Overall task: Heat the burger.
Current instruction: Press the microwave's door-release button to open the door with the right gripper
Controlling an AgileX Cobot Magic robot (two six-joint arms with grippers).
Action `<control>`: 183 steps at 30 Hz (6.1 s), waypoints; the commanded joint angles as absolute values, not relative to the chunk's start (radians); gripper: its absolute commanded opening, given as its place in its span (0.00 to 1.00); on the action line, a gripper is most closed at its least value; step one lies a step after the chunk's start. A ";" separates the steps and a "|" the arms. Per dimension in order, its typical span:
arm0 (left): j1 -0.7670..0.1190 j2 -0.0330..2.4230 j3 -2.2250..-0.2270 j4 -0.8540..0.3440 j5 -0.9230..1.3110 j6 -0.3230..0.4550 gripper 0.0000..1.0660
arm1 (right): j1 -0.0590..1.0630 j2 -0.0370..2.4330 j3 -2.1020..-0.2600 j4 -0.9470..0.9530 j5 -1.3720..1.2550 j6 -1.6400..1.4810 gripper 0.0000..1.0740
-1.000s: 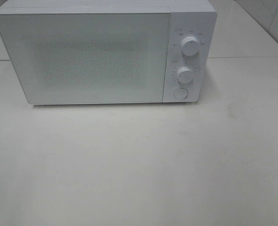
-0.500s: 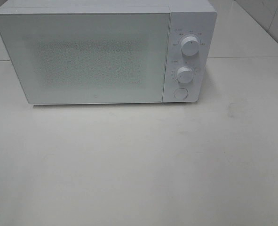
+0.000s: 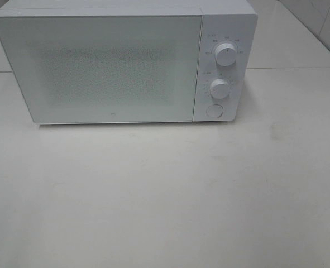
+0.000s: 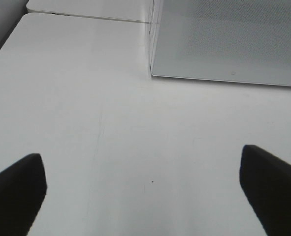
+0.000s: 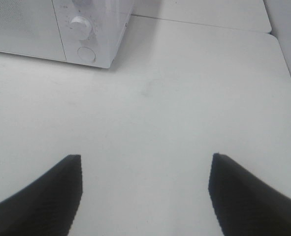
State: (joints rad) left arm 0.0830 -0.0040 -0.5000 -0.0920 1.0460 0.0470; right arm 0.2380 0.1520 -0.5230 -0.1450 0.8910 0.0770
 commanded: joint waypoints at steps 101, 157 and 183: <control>0.080 -0.025 -0.497 -0.095 1.036 0.046 0.96 | 0.668 1.761 -0.422 0.686 -0.979 0.454 0.45; 0.080 -0.025 -0.497 -0.095 1.036 0.046 0.96 | 0.583 2.008 -0.707 0.634 -0.909 1.304 0.00; 0.080 -0.025 -0.497 -0.095 1.036 0.046 0.96 | 0.536 2.104 -0.833 0.639 -0.883 1.315 0.00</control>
State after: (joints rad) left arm 0.0830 -0.0040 -0.5000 -0.0920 1.0460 0.0470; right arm 0.5430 2.0970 -0.8180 0.6470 -0.8890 1.3090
